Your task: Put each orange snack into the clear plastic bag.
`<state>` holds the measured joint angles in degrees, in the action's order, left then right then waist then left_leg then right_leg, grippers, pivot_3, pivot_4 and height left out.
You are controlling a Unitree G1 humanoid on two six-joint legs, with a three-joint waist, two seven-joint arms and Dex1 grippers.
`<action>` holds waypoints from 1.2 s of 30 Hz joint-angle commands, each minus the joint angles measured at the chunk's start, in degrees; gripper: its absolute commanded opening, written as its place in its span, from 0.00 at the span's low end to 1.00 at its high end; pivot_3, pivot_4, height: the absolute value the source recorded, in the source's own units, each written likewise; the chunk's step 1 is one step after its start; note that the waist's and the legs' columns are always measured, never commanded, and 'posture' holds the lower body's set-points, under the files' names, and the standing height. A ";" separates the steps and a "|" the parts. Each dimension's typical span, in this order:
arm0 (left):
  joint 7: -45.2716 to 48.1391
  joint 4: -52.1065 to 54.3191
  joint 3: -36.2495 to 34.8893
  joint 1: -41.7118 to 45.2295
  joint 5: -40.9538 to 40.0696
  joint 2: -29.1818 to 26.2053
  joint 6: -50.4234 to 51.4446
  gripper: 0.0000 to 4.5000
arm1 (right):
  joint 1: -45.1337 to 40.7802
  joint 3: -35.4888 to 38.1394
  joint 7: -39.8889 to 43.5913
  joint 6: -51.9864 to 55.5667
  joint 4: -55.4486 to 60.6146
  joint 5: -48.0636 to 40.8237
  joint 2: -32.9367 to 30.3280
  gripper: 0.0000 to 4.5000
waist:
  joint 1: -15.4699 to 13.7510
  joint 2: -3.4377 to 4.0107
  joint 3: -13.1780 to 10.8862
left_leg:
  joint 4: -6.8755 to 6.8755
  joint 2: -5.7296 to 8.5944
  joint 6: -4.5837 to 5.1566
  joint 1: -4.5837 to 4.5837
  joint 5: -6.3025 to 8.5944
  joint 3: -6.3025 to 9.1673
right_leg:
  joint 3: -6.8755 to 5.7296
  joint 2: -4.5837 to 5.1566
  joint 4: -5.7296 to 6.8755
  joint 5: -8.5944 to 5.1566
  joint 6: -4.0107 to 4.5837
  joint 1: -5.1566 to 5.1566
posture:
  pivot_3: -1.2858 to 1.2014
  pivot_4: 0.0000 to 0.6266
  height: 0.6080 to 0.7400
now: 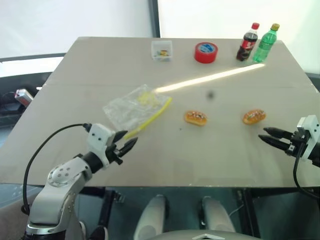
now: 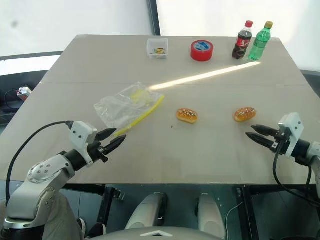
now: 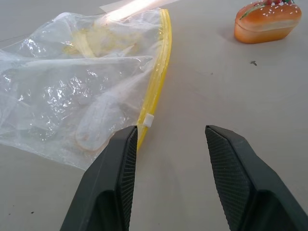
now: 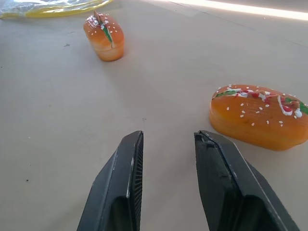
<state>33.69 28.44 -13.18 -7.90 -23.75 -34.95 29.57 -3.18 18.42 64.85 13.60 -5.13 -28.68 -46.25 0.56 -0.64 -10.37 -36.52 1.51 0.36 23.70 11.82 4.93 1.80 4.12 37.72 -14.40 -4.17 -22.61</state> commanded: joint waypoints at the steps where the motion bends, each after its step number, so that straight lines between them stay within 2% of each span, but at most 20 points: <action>1: 0.27 1.00 -1.69 0.24 -0.98 -0.30 -0.30 0.53 | 0.60 2.02 0.80 -0.52 0.62 -0.69 -0.97 0.38 | 0.00 0.00 0.00 | 0.00 0.00 0.00 0.00 0.00 0.00 | 0.00 0.00 0.00 0.00 0.00 0.00 | 0.52 0.24 1.00; 26: -1.24 1.93 -1.01 1.13 -2.14 0.69 1.04 0.53 | 0.91 1.47 0.50 0.12 2.62 -1.04 -0.95 0.38 | 0.01 0.00 0.00 | 0.00 -0.01 0.00 -0.01 0.00 0.00 | 0.00 0.00 0.00 0.00 0.00 0.00 | 0.52 0.24 1.00; 31: -6.01 -0.26 -4.46 4.54 -7.18 2.27 10.20 0.53 | 0.49 -0.75 1.06 -0.53 7.63 -1.26 -0.14 0.38 | 0.02 0.00 0.00 | 0.00 -0.01 0.00 -0.01 0.00 0.04 | -0.01 -0.01 0.01 0.00 -0.01 0.00 | 0.52 0.24 1.00; 36: -12.55 -5.86 -9.73 9.90 -8.88 3.46 17.02 0.53 | -3.85 -4.94 -2.00 3.13 18.43 -3.57 1.96 0.38 | 0.37 0.00 0.00 | 0.00 -0.04 0.00 -0.04 0.00 0.09 | -0.05 -0.07 0.10 0.00 -0.03 -0.02 | 0.52 0.24 1.00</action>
<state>22.90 23.04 -20.52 1.57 -31.55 -31.73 45.01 -5.17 13.35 63.99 15.93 9.10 -30.49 -44.26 0.94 -0.64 -10.37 -36.52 1.47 0.36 23.65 11.81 5.02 1.76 4.05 37.83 -14.40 -4.20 -22.63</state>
